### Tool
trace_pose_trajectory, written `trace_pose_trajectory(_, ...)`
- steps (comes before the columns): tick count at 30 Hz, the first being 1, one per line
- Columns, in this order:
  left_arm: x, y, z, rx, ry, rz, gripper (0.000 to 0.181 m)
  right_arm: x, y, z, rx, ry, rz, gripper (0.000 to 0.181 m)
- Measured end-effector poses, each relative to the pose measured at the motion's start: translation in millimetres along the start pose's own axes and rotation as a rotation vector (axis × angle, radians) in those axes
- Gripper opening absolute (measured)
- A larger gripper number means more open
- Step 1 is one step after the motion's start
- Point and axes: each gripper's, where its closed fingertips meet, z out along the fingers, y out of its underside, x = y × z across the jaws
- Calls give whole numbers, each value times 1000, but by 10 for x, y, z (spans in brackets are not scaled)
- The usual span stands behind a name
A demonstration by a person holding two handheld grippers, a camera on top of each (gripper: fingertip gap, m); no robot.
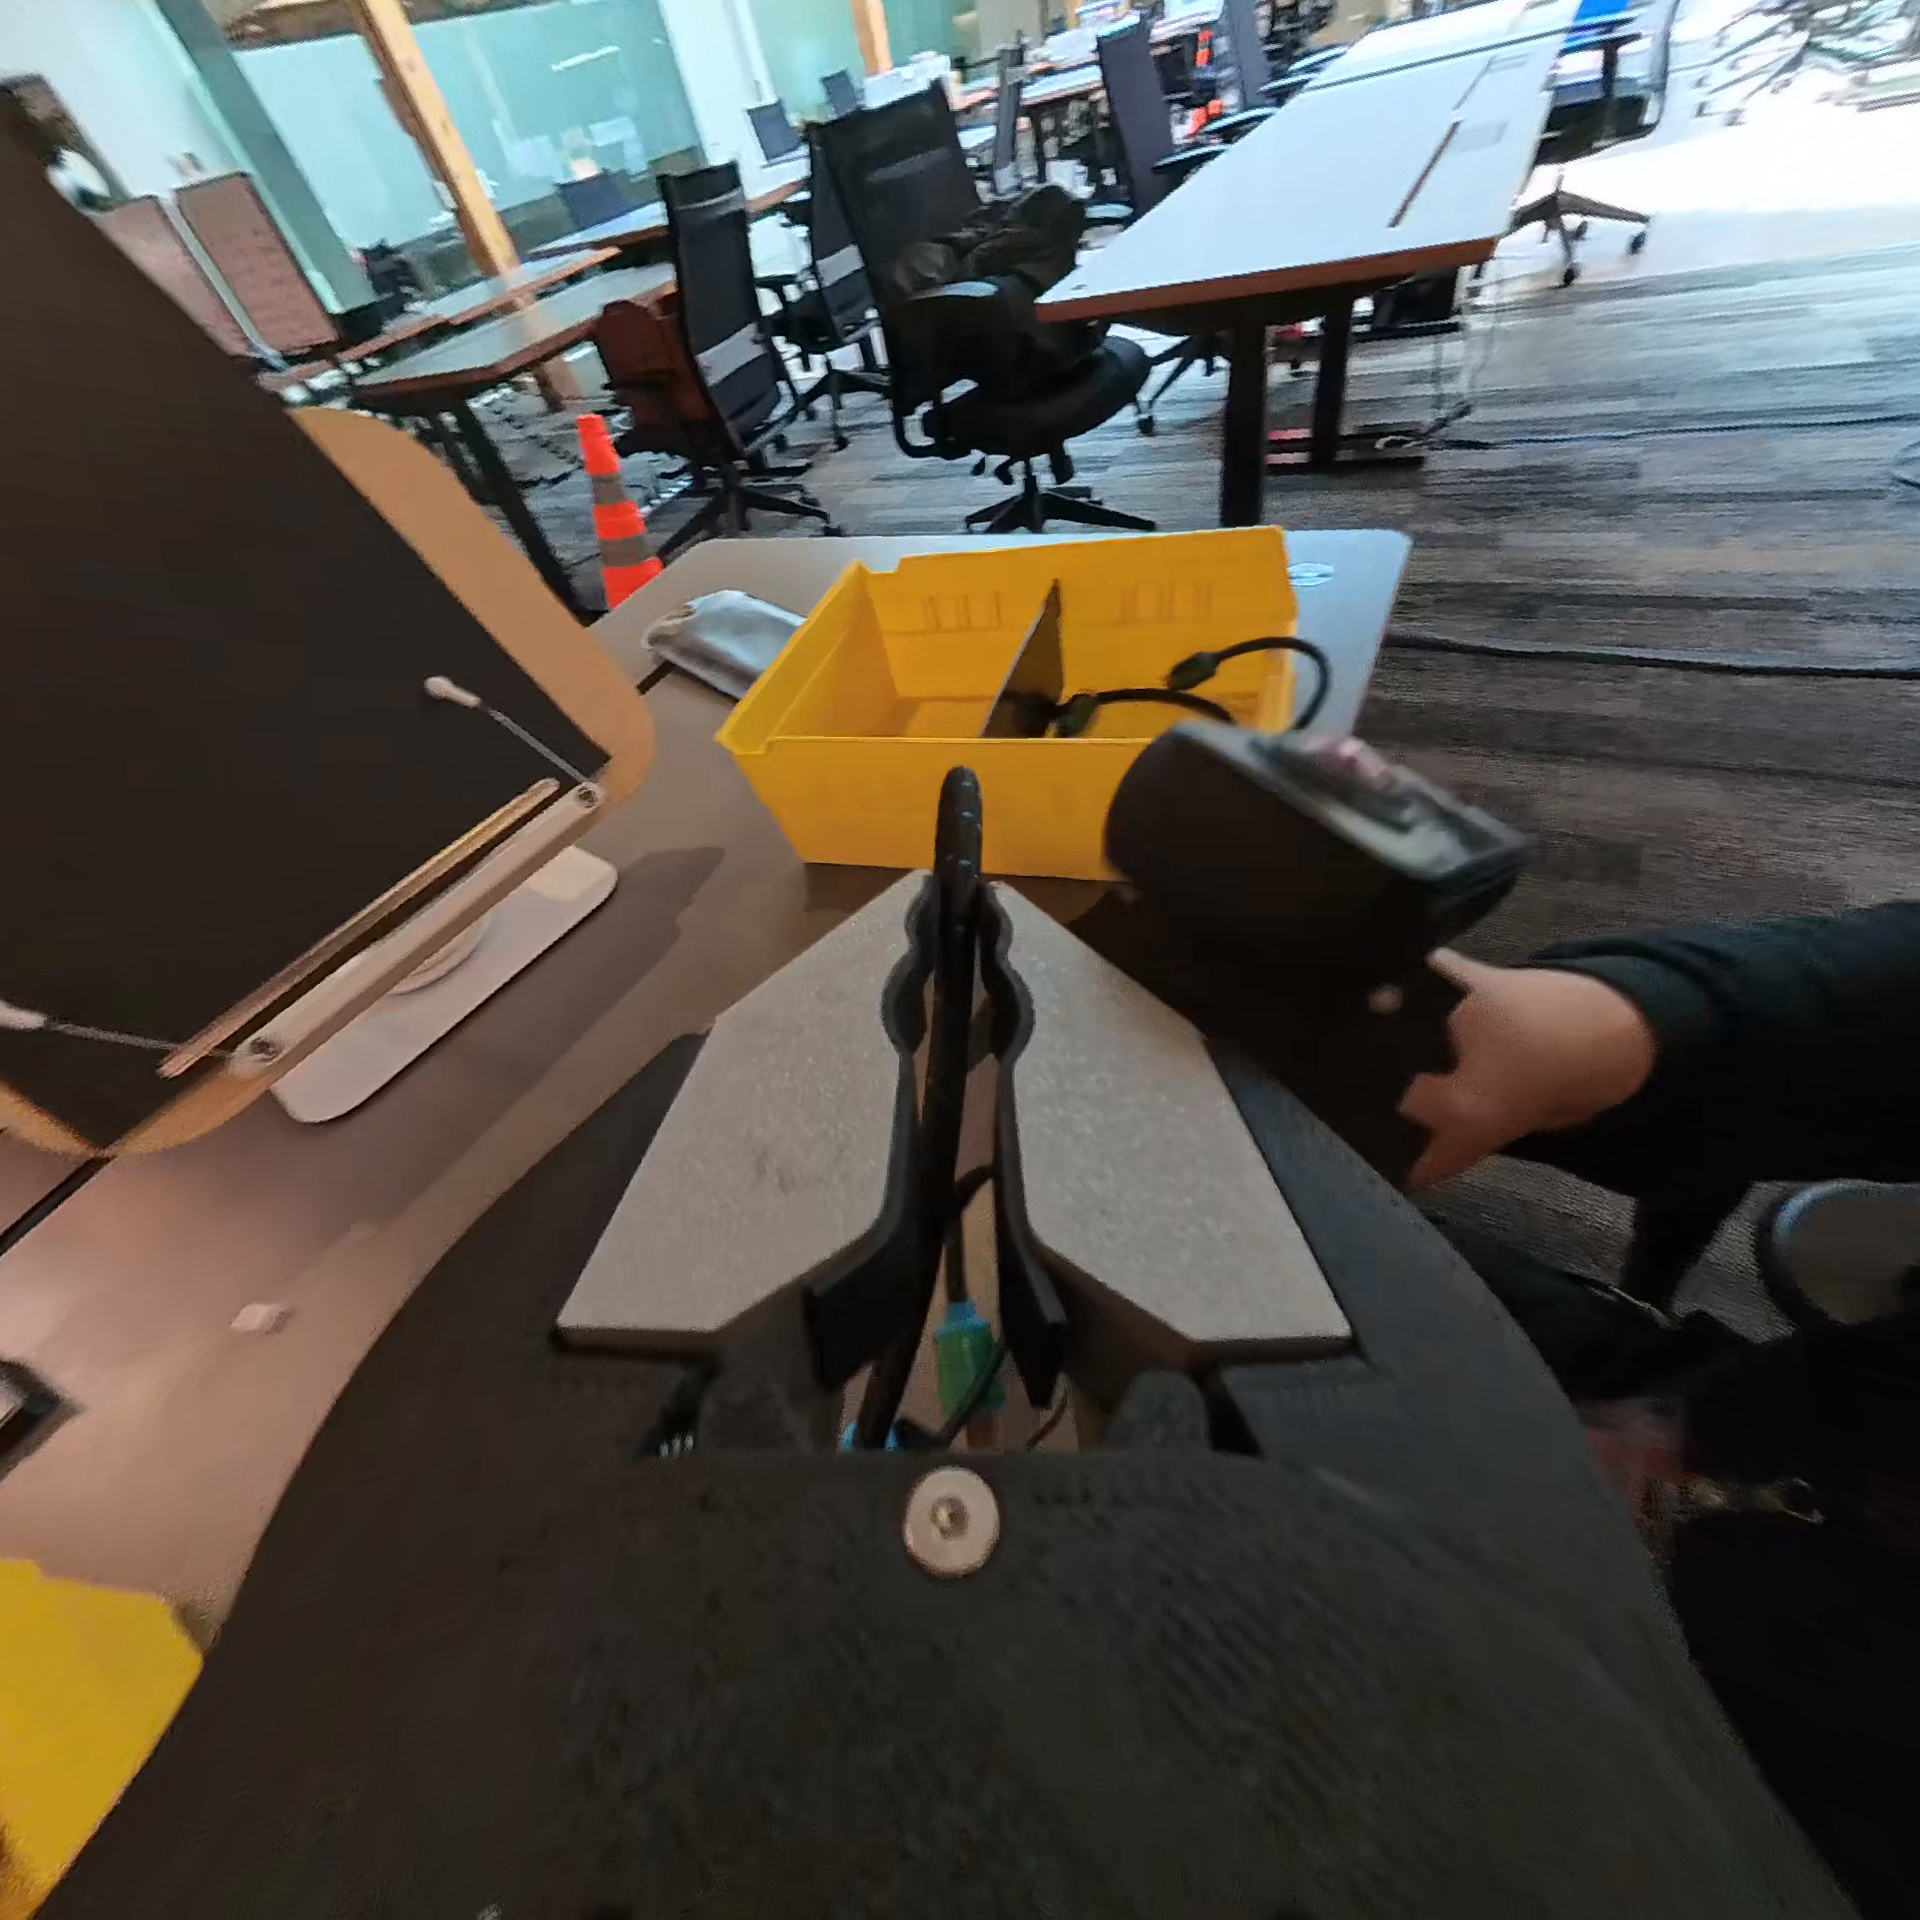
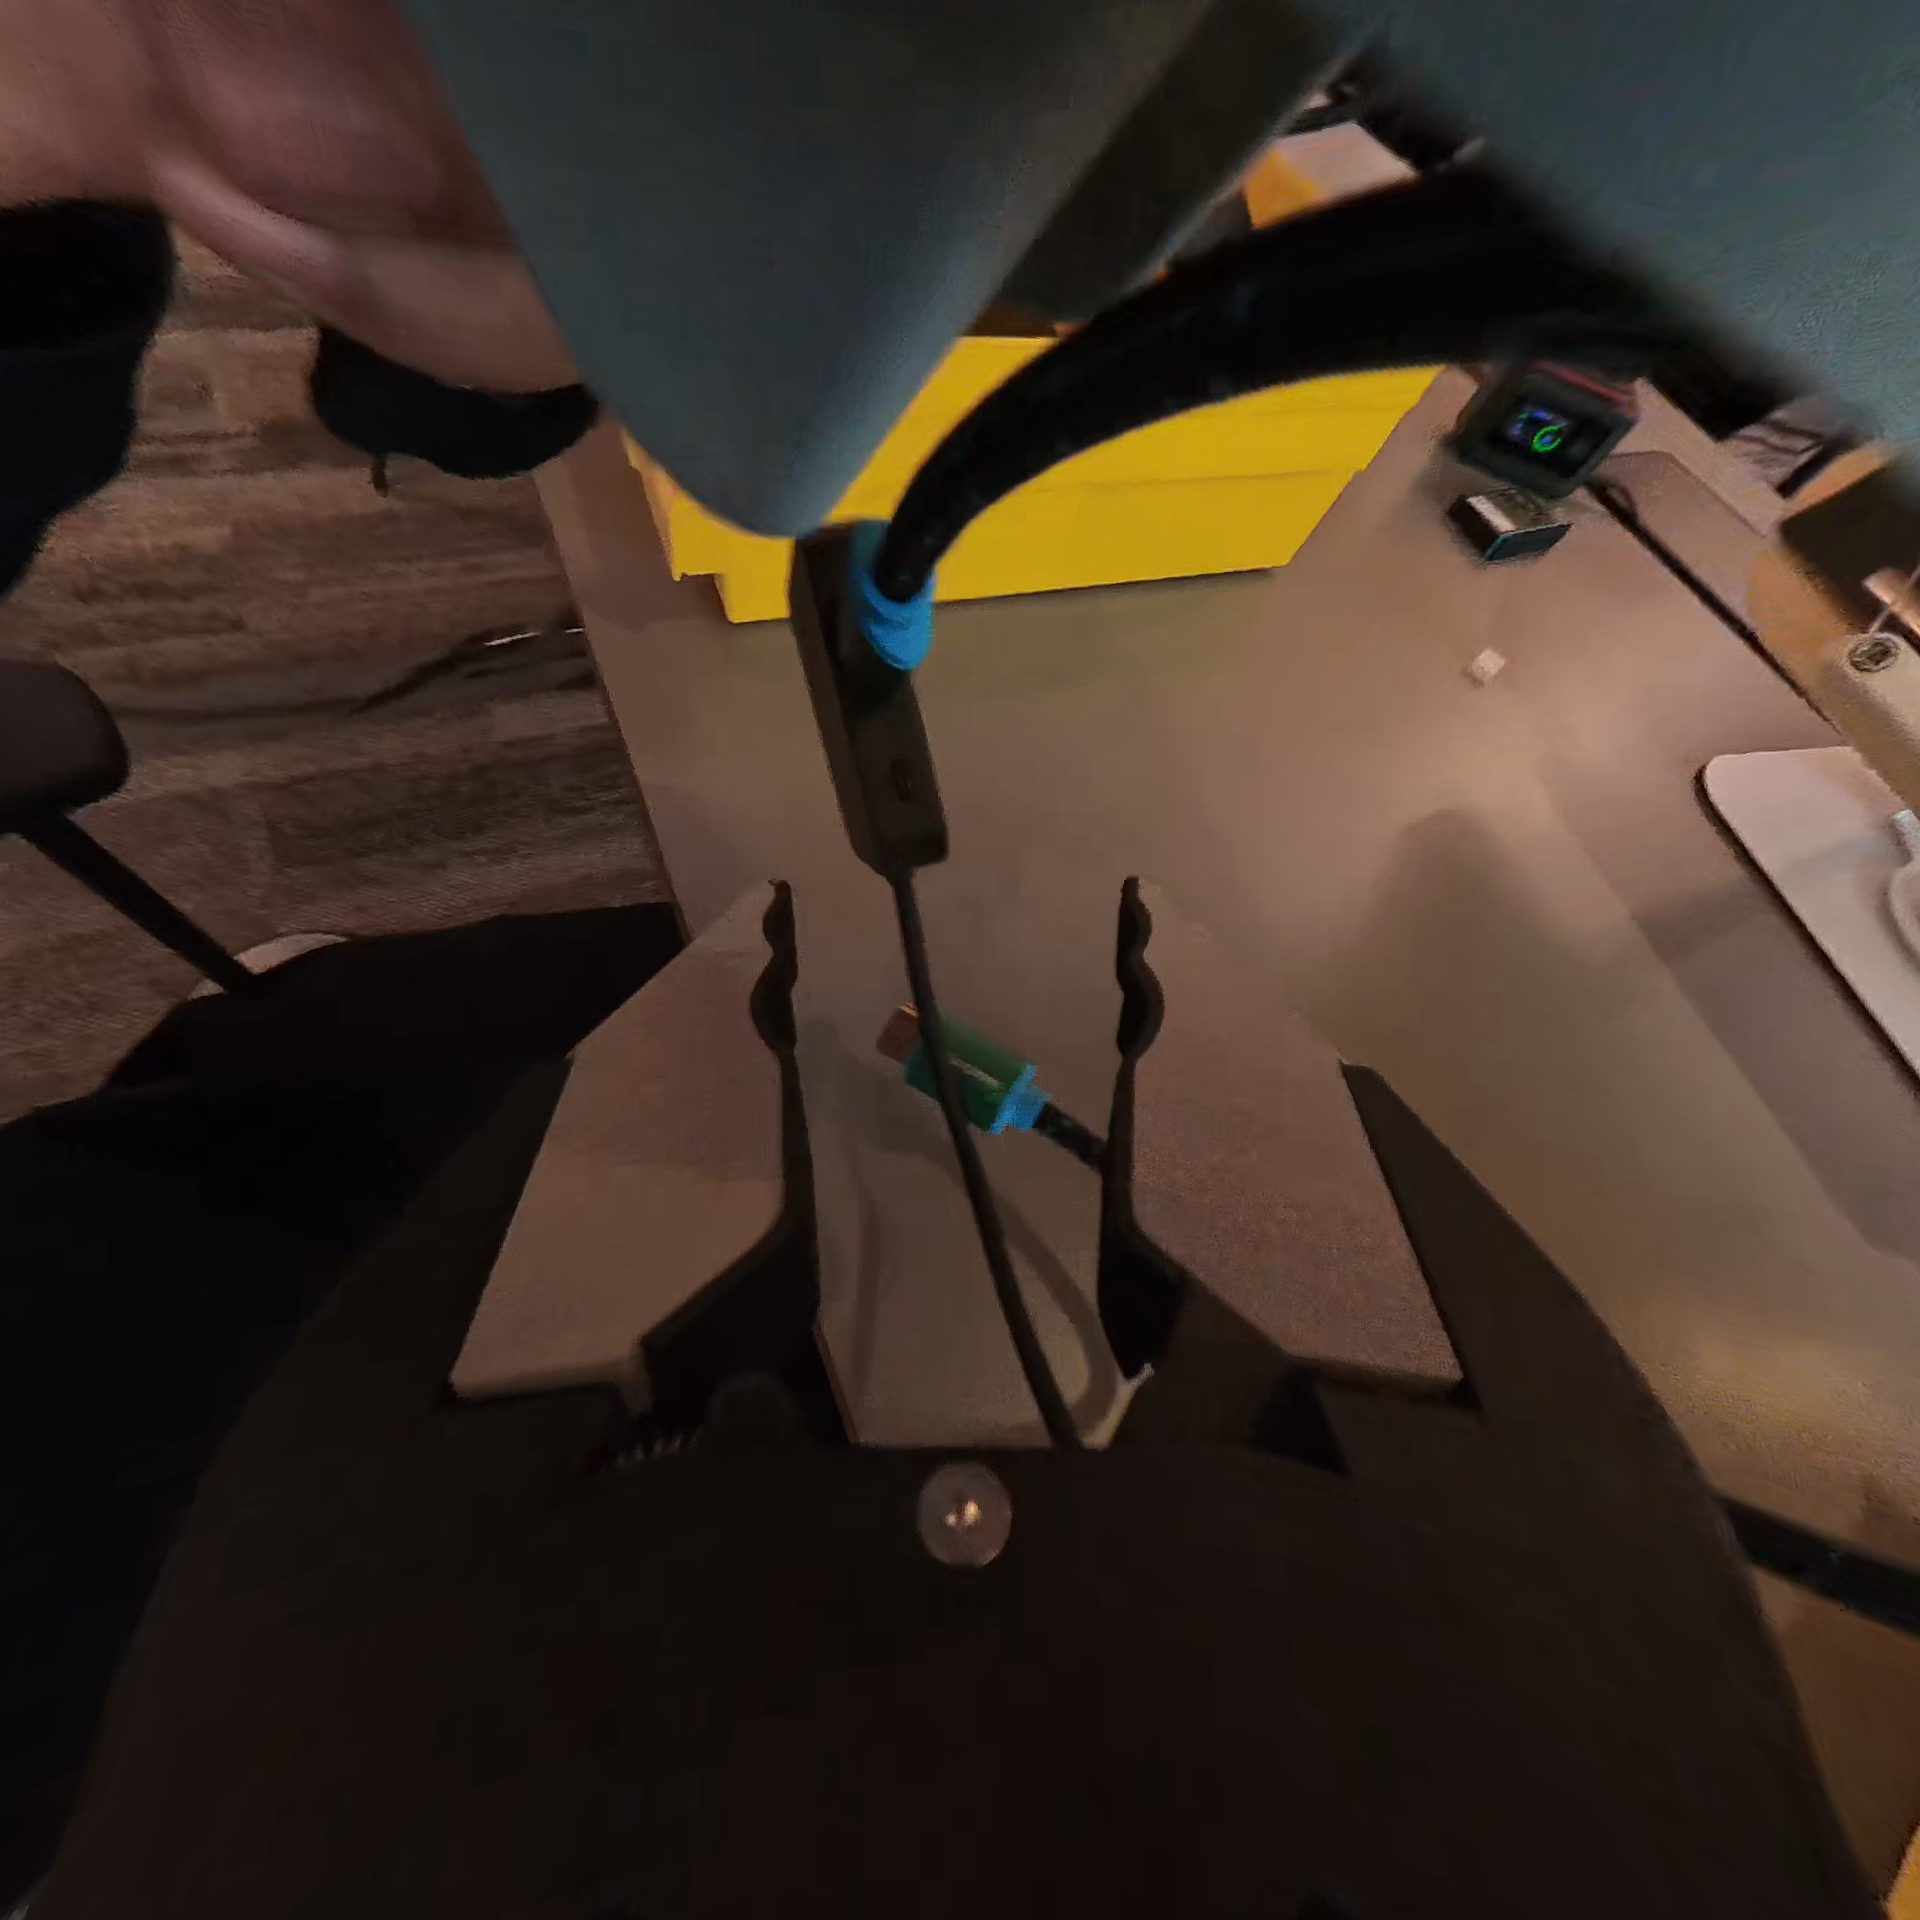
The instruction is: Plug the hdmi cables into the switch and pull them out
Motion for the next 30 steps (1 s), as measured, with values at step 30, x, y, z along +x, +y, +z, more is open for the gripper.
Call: trace_pose_trajectory(30, -526, 175, -83, 9, -169, -143, 4, -254, -740, -866, 390, -218, 221, 67)
